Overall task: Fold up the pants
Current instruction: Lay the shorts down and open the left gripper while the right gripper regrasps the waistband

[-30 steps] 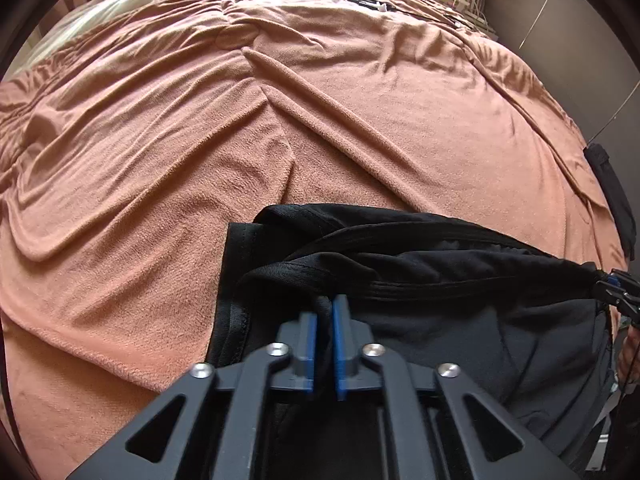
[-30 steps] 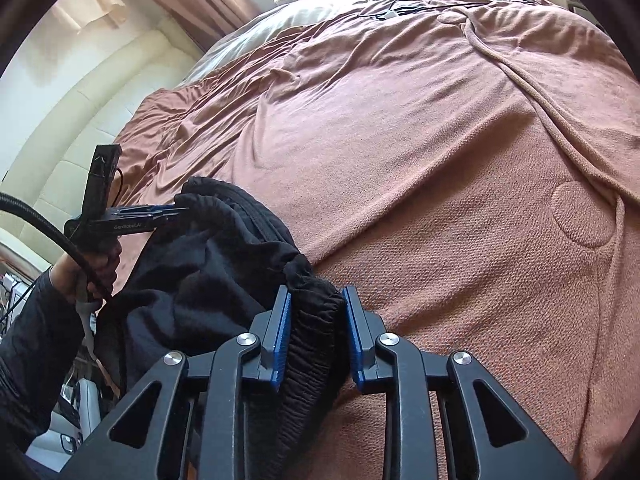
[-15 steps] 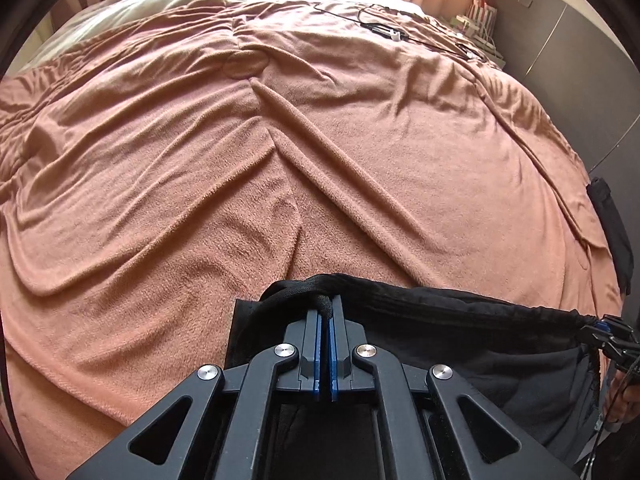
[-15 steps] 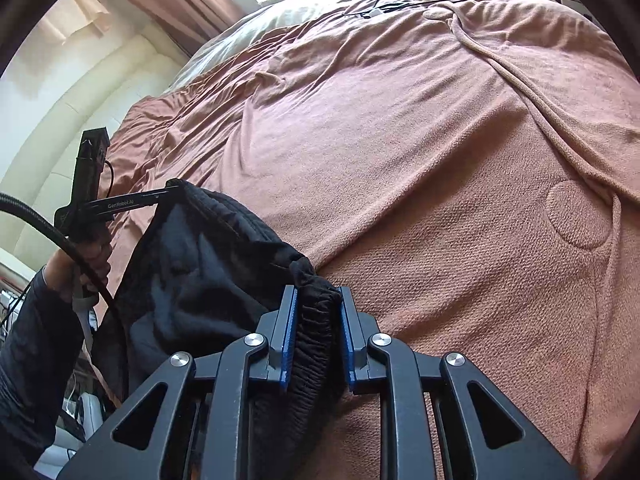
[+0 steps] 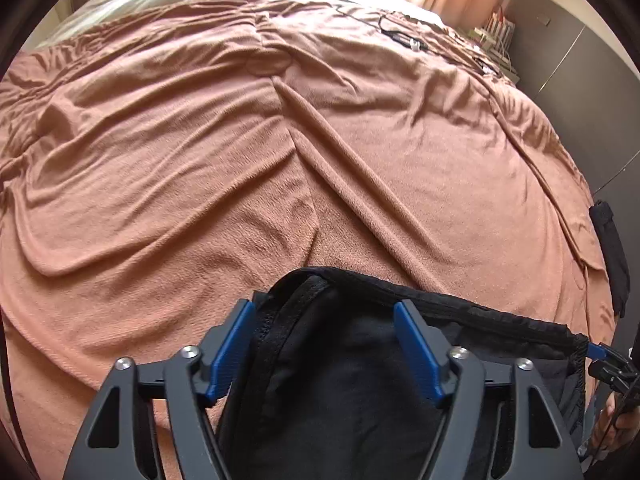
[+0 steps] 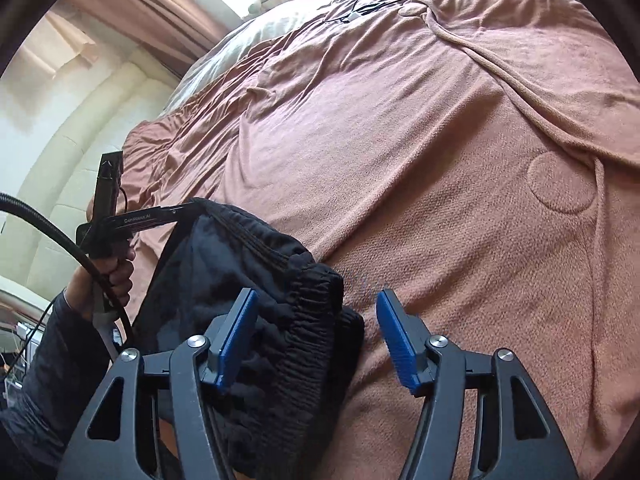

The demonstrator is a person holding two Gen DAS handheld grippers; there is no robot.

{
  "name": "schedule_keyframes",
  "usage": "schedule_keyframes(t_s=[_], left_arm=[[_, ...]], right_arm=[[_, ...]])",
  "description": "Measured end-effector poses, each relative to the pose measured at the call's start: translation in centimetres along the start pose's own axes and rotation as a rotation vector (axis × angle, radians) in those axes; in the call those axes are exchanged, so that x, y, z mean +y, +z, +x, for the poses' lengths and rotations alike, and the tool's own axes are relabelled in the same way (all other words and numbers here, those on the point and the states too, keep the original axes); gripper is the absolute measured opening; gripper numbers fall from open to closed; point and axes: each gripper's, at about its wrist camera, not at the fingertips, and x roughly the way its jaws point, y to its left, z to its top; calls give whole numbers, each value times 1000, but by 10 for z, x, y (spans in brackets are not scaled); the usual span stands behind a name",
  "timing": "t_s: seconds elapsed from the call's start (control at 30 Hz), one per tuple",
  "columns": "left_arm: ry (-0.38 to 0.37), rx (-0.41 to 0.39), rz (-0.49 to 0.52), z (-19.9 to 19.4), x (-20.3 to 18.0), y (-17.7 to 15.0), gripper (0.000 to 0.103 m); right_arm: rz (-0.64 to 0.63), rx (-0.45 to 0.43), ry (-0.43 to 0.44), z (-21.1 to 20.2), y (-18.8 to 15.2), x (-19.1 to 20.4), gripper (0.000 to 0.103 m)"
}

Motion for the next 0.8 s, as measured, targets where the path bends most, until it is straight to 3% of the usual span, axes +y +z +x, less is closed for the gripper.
schedule_keyframes(t_s=[0.4, 0.8], left_arm=[[-7, -72, -76, -66, 24, -34, 77], [-15, -103, -133, -106, 45, -86, 77]], right_arm=[[117, 51, 103, -12, -37, -21, 61], [229, 100, 212, -15, -59, -36, 61]])
